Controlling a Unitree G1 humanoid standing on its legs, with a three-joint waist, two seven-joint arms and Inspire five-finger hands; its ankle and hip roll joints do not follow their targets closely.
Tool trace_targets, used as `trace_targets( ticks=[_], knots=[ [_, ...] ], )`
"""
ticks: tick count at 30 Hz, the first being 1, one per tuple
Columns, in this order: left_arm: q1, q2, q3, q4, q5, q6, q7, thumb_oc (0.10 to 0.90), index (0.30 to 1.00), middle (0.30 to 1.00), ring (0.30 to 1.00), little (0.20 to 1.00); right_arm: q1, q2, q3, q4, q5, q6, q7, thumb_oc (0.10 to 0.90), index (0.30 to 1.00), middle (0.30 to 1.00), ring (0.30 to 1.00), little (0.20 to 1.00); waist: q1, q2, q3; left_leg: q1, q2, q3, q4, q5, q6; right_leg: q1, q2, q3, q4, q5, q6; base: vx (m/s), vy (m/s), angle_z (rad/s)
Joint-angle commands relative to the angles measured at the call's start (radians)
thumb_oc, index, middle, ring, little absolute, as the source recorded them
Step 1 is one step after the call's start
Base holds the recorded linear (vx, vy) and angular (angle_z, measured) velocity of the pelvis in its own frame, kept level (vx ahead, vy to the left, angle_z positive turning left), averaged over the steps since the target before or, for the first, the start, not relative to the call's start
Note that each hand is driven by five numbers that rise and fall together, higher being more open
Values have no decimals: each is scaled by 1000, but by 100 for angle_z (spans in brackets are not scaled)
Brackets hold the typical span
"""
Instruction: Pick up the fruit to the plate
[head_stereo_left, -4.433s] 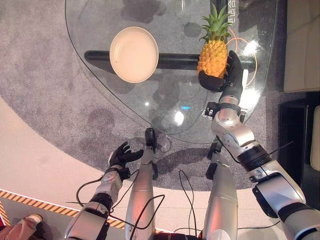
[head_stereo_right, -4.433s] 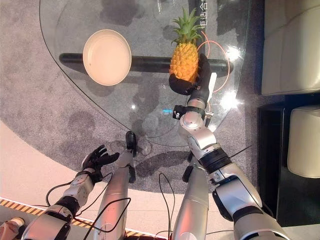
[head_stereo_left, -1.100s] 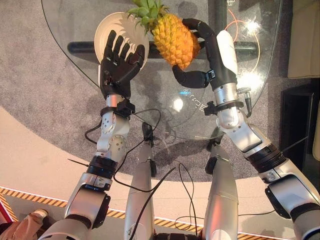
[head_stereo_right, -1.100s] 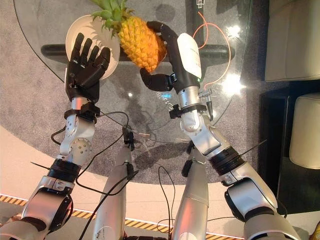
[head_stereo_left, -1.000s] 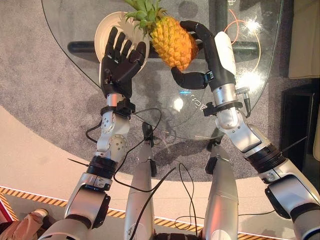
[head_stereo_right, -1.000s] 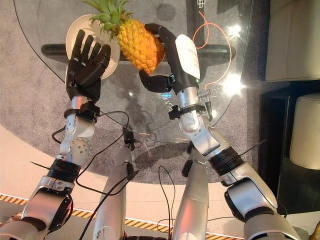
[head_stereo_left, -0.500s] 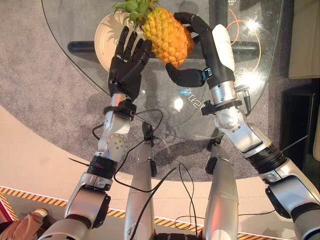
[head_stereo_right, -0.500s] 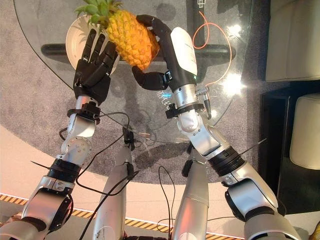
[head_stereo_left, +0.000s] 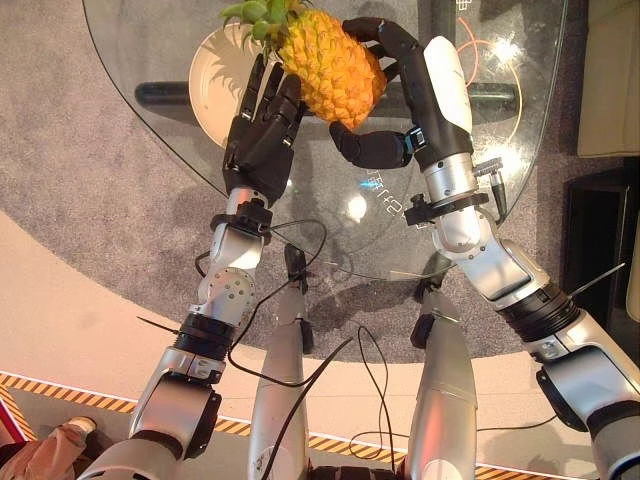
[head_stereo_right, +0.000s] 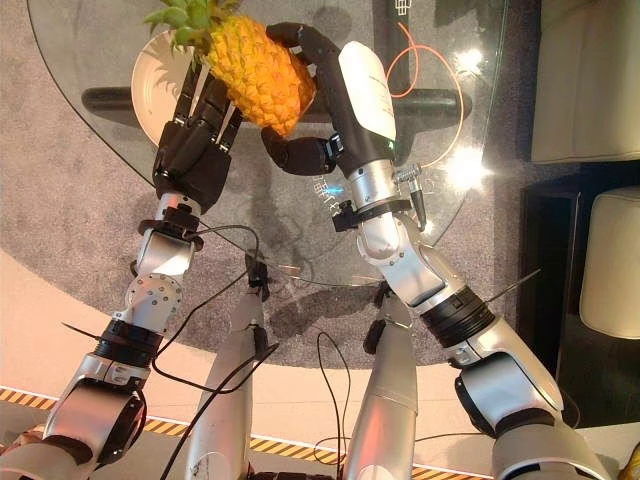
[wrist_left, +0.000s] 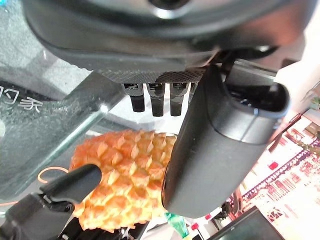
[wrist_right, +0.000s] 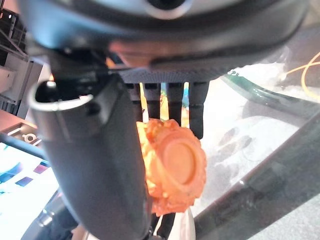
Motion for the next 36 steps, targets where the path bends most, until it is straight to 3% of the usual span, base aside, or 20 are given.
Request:
trace_targets(
  ticks=[1, 17, 36],
  knots=[
    [-79, 10, -15, -171, -23, -55, -102, 800, 900, 900, 900, 900, -145, 10, 52, -237, -40, -118, 15, 100, 300, 300, 300, 200, 10, 5, -23, -46, 10, -35, 90, -48, -21, 45, -4, -11, -102, 67, 43, 0, 0, 0],
    [-76, 22, -13, -193, 10, -90, -160, 800, 900, 900, 900, 900, -94, -1, 19, -189, 44, -90, -29, 100, 300, 300, 300, 200, 4, 1, -23, -47, 8, -34, 86, -51, -19, 43, -2, -8, -109, 70, 43, 0, 0, 0],
    [-71, 18, 20, -198, 13, -101, -196, 800, 900, 900, 900, 900, -53, 9, -37, -132, 30, -83, -42, 100, 300, 300, 300, 200, 2, -1, -23, -46, 10, -34, 84, -52, -19, 42, -4, -9, -108, 71, 44, 0, 0, 0]
  ],
)
